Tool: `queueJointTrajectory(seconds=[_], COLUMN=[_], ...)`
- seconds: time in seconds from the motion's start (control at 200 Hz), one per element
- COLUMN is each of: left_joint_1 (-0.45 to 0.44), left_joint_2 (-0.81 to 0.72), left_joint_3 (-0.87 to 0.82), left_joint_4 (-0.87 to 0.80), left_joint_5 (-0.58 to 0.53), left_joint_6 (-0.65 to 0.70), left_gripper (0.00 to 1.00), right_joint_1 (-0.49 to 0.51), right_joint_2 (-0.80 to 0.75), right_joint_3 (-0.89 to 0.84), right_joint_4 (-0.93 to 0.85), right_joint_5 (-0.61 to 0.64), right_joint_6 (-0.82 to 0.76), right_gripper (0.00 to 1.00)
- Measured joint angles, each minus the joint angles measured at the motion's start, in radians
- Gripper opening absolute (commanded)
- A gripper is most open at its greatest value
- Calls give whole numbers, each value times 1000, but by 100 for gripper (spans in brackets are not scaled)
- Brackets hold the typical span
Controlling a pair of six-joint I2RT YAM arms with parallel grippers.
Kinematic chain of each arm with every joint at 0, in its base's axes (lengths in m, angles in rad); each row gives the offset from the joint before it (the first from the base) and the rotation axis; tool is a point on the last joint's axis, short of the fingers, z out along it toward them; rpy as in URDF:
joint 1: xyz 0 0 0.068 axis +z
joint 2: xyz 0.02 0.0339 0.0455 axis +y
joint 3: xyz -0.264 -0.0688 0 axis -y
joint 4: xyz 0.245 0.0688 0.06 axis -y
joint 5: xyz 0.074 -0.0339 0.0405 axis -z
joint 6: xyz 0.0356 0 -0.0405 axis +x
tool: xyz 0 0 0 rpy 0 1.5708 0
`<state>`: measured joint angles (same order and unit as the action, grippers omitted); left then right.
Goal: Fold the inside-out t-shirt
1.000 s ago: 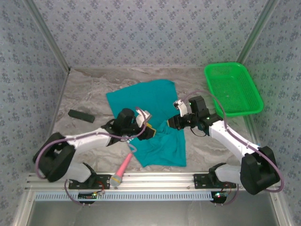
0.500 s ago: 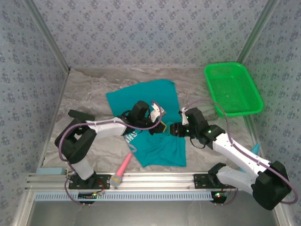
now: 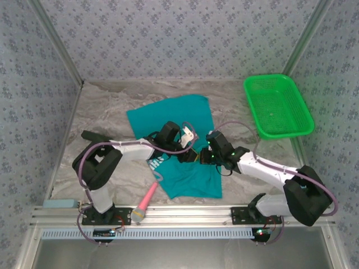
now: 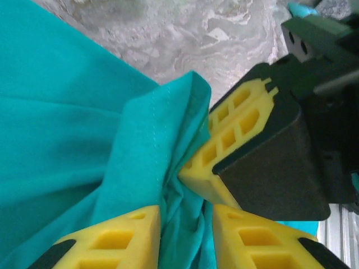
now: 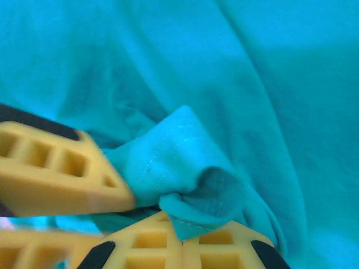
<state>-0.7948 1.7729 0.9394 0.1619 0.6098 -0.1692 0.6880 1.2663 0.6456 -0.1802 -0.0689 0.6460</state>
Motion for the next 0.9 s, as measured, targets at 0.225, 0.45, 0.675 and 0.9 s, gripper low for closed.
queueJointTrajectory(seconds=[0.225,0.45,0.675,0.9], left_joint_1=[51,169,142,29], left_joint_2=[-14,-177,-223,-180], left_joint_3=[10,-46,-119,-79], left_joint_4=[-10,-8,-4,-93], left_joint_5=[33,116,171,74], left_joint_6=[-18,-137,-237,-171], left_gripper=[0,0,44,51], right_joint_1=[-19,-128,-216,-203], right_joint_2=[-145,-140,-94,-169], right_joint_3=[-82,-180,-180,-168], right_joint_4=[58,80,81,147], right_joint_5=[-175,-270,-323,-553], right_joint_6=[-175,-331,-378,-454], right_gripper=[0,16,9,0])
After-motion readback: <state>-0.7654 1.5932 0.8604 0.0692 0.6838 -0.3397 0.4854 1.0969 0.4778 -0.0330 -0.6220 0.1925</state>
